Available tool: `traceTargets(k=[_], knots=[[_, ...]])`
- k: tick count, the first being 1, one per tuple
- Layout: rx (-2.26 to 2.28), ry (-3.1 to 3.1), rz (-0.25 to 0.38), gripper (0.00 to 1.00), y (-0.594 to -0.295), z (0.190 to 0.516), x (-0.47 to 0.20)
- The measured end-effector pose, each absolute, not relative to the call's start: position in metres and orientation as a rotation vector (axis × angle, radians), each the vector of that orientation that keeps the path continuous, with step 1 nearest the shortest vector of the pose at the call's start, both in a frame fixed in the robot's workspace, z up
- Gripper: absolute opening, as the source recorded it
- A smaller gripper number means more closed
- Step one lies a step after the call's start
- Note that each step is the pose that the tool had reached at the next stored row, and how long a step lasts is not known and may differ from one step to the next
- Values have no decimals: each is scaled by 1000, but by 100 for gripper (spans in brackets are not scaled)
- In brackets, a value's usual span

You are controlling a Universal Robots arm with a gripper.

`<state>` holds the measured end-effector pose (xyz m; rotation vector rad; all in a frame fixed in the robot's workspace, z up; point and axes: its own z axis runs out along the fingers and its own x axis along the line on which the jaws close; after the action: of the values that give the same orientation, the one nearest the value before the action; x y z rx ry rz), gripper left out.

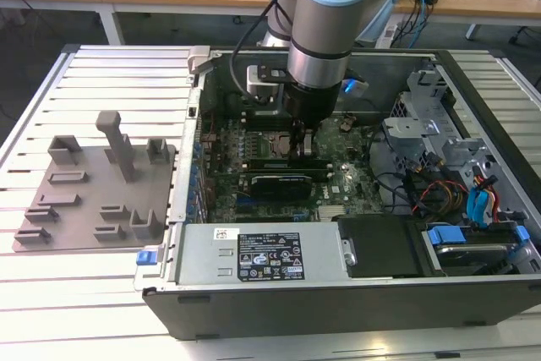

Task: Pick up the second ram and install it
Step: 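Insert the second ram into the second slot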

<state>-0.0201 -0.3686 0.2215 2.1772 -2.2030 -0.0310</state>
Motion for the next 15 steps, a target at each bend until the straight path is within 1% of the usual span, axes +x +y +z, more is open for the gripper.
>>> traceTargets(k=[3, 4, 5, 8, 9, 10, 15], knots=[[2179, -2203, -32, 14, -368, 221, -20], [2177, -2203, -31, 20, -369, 221, -20], [2177, -2203, -31, 20, -369, 224, -20], [2177, -2203, -29, 20, -365, 249, -20], [2177, -2203, -27, 13, -363, 260, -20], [2177, -2203, -26, 10, -362, 268, -20], [2177, -2203, -26, 10, -362, 269, -21]])
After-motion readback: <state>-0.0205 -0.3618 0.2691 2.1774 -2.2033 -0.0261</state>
